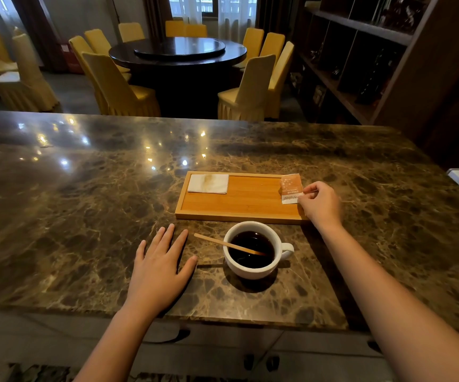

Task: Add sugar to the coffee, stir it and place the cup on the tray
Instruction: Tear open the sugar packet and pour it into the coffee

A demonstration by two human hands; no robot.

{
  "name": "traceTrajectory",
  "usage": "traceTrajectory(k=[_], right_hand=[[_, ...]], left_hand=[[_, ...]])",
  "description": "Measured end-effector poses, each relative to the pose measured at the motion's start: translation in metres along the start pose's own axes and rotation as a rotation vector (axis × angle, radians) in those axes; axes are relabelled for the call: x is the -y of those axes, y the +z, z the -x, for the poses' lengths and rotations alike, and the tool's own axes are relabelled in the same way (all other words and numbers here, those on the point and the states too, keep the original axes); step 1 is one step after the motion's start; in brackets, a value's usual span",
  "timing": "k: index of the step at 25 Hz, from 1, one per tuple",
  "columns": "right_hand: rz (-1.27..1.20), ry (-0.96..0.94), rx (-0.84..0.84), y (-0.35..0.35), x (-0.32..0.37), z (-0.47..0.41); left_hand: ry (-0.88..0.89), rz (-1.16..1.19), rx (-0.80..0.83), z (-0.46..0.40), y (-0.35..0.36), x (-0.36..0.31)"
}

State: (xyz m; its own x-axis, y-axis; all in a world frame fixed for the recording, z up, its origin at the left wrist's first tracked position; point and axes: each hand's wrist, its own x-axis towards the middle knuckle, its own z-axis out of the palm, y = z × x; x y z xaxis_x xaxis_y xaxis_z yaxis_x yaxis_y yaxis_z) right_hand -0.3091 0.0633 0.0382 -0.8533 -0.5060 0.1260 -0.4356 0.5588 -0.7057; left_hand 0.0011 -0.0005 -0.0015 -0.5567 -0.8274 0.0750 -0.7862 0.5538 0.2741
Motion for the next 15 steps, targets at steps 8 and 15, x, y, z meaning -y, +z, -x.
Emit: traceTrajectory(k=[8,15], right_hand=[[0.347,-0.512,0.092,-0.004,-0.004,0.010],[0.479,-0.525,0.295,-0.002,-0.001,0.004]], left_hand=[[0.004,-0.008,-0.004,0.000,0.001,0.001],[0.003,-0.007,-0.002,0.000,0.001,0.000]])
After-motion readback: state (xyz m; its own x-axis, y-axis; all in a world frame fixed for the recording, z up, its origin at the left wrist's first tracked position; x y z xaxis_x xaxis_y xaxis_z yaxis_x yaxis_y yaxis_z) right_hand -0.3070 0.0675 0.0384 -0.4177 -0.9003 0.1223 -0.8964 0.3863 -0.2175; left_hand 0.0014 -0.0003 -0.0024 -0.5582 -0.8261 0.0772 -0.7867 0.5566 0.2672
